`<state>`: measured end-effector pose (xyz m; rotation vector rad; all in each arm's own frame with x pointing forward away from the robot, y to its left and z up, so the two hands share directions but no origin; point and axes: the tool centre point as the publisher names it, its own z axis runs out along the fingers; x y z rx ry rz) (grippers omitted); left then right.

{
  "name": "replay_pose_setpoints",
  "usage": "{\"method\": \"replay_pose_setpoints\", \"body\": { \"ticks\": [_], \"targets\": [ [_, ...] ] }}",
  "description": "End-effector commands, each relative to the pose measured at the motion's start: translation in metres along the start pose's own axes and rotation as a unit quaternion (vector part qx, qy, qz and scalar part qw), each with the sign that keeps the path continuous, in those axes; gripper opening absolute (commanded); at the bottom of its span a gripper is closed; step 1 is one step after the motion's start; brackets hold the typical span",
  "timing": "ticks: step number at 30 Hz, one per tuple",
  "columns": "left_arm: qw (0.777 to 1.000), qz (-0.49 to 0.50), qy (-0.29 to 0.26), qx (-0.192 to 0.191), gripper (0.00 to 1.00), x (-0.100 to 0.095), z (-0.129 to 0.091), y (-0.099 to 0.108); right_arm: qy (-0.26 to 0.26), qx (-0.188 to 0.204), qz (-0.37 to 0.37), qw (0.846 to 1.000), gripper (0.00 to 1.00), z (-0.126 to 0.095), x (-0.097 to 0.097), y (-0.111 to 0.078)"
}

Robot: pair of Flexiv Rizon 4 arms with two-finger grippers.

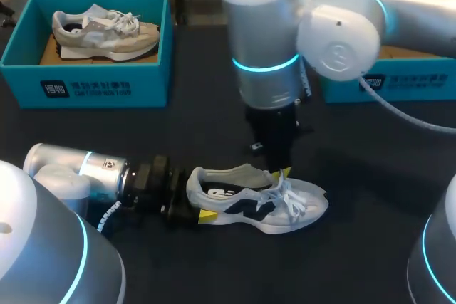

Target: Take the shoe out of the shoebox, open the shoe tongue, remove and reinsert the insole, then place the shoe into the shoebox

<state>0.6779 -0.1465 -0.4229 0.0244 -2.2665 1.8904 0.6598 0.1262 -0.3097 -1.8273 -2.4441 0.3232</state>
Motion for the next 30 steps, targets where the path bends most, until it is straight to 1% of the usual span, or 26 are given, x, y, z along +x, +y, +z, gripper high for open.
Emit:
{"method": "replay_pose_setpoints", "body": {
  "ticks": [1,6,10,20,23,30],
  "targets": [
    [1.000,0.000,-0.002,-0.001,0.00,0.001,-0.002,0.002,0.098,-0.012,0.013,0.995,0.00,0.009,-0.014,-0.007],
    [1.000,0.000,-0.002,-0.001,0.00,0.001,-0.002,0.002,0.135,-0.045,0.023,0.990,0.00,0.015,-0.026,-0.011],
    [1.000,0.000,-0.002,-0.001,0.00,0.001,-0.002,0.002,0.172,-0.069,0.018,0.982,0.00,0.021,-0.035,-0.013],
    [1.000,0.000,-0.002,-0.001,0.00,0.001,-0.002,0.002,0.205,-0.063,0.006,0.977,0.00,0.040,-0.053,-0.009],
    [1.000,0.000,-0.002,-0.001,0.00,0.001,-0.002,0.002,0.225,-0.065,0.004,0.972,0.00,0.050,-0.057,-0.007],
    [1.000,0.000,-0.002,-0.001,0.00,0.001,-0.002,0.002,0.235,-0.056,0.016,0.970,0.00,0.066,-0.063,-0.007]
  ]
}}
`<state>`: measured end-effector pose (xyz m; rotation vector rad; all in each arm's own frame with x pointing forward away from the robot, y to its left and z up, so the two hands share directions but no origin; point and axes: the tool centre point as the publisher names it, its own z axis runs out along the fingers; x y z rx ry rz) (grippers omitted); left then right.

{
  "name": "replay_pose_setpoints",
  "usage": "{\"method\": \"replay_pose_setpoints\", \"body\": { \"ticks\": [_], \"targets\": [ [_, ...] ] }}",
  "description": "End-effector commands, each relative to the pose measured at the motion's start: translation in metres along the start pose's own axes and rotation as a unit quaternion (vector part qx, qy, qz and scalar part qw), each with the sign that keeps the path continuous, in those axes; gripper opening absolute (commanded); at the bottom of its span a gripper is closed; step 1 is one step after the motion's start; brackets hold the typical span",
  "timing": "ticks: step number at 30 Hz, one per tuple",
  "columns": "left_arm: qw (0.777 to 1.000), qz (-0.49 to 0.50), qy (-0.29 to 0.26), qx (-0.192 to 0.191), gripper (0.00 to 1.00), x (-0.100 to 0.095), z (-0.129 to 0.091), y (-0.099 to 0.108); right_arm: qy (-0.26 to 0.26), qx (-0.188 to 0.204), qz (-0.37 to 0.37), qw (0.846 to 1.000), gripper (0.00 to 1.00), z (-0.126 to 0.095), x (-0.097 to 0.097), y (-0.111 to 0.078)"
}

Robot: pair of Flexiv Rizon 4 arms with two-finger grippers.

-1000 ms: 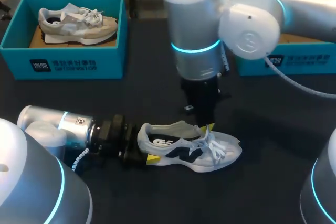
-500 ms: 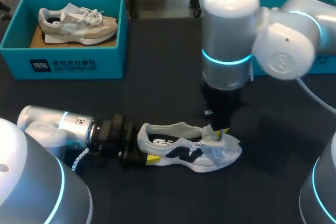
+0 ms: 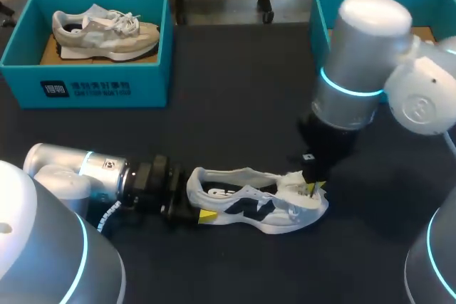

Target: Take the shoe out of the shoebox, open the shoe tongue, remove and reinsert the insole, then place the shoe into the shoebox

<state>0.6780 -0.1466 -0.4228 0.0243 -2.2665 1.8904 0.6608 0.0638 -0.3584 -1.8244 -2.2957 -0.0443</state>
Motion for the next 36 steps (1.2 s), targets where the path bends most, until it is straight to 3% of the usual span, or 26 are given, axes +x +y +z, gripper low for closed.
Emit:
{"method": "replay_pose_setpoints", "body": {
  "ticks": [1,6,8,10,11,12,21,24,31,34,36],
  "targets": [
    [1.000,0.000,-0.002,-0.001,0.00,0.001,-0.002,0.002,0.108,0.001,0.007,0.994,0.00,0.009,-0.011,-0.003],
    [1.000,0.000,-0.002,-0.001,0.00,0.001,-0.002,0.002,0.107,0.004,0.017,0.994,0.02,0.009,-0.013,-0.008],
    [1.000,0.000,-0.002,-0.001,0.00,0.001,-0.002,0.002,0.101,0.004,0.020,0.995,0.39,0.004,-0.011,-0.011],
    [1.000,0.000,-0.002,-0.001,0.00,0.001,-0.002,0.002,0.091,0.004,0.023,0.996,0.61,-0.002,-0.010,-0.013],
    [1.000,0.000,-0.002,-0.001,0.00,0.001,-0.002,0.002,0.085,0.004,0.027,0.996,0.85,-0.005,-0.009,-0.014],
    [1.000,0.000,-0.002,-0.001,0.00,0.001,-0.002,0.002,0.080,0.003,0.028,0.996,0.98,-0.009,-0.008,-0.015],
    [1.000,0.000,-0.002,-0.001,0.00,0.001,-0.002,0.002,0.021,-0.005,0.033,0.999,1.00,-0.053,0.000,-0.025],
    [1.000,0.000,-0.002,-0.001,0.00,0.001,-0.002,0.002,-0.042,0.020,0.029,0.999,1.00,-0.069,0.008,-0.024],
    [1.000,0.000,-0.002,-0.001,0.00,0.001,-0.002,0.002,-0.147,0.030,0.001,0.989,1.00,-0.111,0.034,-0.018],
    [1.000,0.000,-0.002,-0.001,0.00,0.001,-0.002,0.002,-0.193,0.038,-0.022,0.980,0.88,-0.124,0.049,-0.014],
    [1.000,0.000,-0.002,-0.001,0.00,0.001,-0.002,0.002,-0.211,0.030,-0.046,0.976,0.74,-0.130,0.060,-0.012]
  ]
}}
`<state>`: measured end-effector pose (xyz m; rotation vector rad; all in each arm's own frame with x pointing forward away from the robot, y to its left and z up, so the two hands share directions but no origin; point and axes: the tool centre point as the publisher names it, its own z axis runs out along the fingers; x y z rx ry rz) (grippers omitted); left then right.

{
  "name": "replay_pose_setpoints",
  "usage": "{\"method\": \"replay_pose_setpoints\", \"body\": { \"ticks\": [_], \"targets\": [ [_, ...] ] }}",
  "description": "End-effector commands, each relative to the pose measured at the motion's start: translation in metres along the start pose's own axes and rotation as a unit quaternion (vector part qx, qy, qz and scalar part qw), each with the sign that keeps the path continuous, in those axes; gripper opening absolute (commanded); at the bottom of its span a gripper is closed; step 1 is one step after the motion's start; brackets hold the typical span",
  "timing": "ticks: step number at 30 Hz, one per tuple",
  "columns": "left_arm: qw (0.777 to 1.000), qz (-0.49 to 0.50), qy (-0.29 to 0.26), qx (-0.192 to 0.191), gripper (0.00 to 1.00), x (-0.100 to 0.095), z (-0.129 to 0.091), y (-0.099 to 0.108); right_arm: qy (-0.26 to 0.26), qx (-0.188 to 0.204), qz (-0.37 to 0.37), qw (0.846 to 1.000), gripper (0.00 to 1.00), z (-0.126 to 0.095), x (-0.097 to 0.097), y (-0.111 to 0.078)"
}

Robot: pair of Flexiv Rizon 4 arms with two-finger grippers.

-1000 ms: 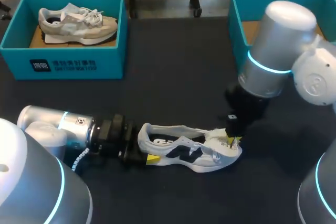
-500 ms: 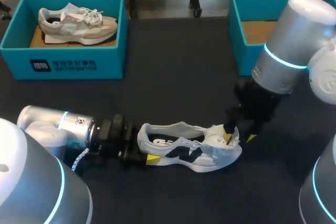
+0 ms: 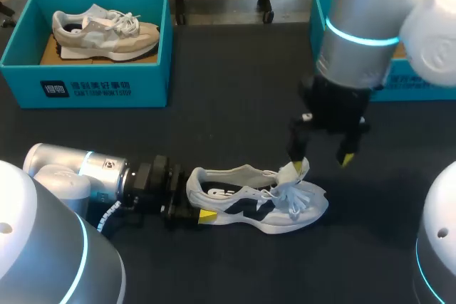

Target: Take the shoe out of the shoebox, open the shoe tongue, remove and reinsert the insole, then place the shoe into the shoebox

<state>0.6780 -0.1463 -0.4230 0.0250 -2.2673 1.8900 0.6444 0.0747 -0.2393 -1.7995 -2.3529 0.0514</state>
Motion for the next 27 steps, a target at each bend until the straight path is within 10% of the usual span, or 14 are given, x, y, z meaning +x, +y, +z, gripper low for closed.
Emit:
{"method": "replay_pose_setpoints", "body": {
  "ticks": [1,6,19,27],
  "targets": [
    [1.000,0.000,-0.002,-0.001,0.00,0.001,-0.001,0.002,-0.189,0.006,-0.048,0.981,0.48,-0.025,0.031,0.014],
    [1.000,0.000,-0.002,-0.001,0.00,0.001,-0.001,0.002,-0.212,-0.016,-0.127,0.969,0.00,-0.033,0.059,0.017],
    [1.000,0.000,-0.002,-0.001,0.00,0.001,-0.001,0.002,-0.089,-0.095,-0.411,0.902,0.00,-0.023,0.111,0.030],
    [1.000,0.000,-0.002,-0.001,0.00,0.001,-0.001,0.002,-0.089,-0.095,-0.411,0.902,0.00,-0.023,0.111,0.030]
  ]
}}
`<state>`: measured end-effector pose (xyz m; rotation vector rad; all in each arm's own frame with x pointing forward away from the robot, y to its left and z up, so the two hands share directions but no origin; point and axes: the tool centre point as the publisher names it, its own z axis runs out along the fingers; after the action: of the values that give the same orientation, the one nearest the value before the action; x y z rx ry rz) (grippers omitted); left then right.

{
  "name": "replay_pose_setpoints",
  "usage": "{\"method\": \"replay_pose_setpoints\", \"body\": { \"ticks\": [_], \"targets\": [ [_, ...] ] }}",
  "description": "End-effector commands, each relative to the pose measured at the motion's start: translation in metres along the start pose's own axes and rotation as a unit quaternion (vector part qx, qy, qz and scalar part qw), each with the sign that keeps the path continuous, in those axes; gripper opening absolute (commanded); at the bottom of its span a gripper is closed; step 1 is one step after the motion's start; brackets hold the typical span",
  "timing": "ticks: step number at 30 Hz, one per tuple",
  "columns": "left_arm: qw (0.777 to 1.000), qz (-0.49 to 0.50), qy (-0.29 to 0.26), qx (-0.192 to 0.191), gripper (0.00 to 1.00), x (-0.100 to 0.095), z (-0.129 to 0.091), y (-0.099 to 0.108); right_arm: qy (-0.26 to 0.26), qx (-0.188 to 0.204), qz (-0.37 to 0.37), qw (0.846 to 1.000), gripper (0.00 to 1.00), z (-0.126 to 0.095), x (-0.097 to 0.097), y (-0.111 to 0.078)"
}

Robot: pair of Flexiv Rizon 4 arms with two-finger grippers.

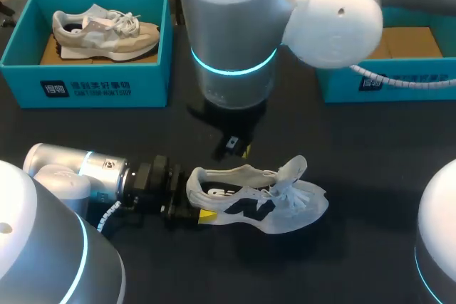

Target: Take the shoe out of the shoebox, open the shoe tongue, remove and reinsert the insole, then place the shoe into the shoebox

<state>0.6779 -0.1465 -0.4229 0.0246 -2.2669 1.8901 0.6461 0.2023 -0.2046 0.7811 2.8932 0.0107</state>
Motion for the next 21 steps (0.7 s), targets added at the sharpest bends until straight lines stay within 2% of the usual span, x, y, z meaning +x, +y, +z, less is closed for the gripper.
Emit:
{"method": "replay_pose_setpoints", "body": {
  "ticks": [1,3,5,8,10,12,21],
  "targets": [
    [1.000,0.000,-0.002,-0.001,0.00,0.001,-0.002,0.002,0.042,-0.031,-0.030,0.998,0.00,0.004,-0.009,-0.012],
    [1.000,0.000,-0.002,-0.001,0.00,0.001,-0.002,0.002,0.042,-0.031,-0.030,0.998,0.00,0.004,-0.009,-0.012],
    [1.000,0.000,-0.002,-0.001,0.00,0.001,-0.002,0.002,0.044,-0.029,-0.073,0.996,0.00,0.018,-0.002,0.004],
    [1.000,0.000,-0.002,-0.001,0.00,0.001,-0.002,0.002,0.040,-0.023,-0.100,0.994,0.00,0.037,0.006,0.017],
    [1.000,0.000,-0.002,-0.001,0.00,0.001,-0.002,0.002,0.040,-0.053,-0.119,0.991,0.00,0.047,0.011,0.022],
    [1.000,0.000,-0.002,-0.001,0.00,0.001,-0.002,0.002,0.045,-0.050,-0.135,0.989,0.00,0.055,0.017,0.030],
    [1.000,0.000,-0.002,-0.001,0.00,0.001,-0.002,0.002,0.048,-0.050,-0.119,0.991,0.00,0.058,0.015,0.030]
  ]
}}
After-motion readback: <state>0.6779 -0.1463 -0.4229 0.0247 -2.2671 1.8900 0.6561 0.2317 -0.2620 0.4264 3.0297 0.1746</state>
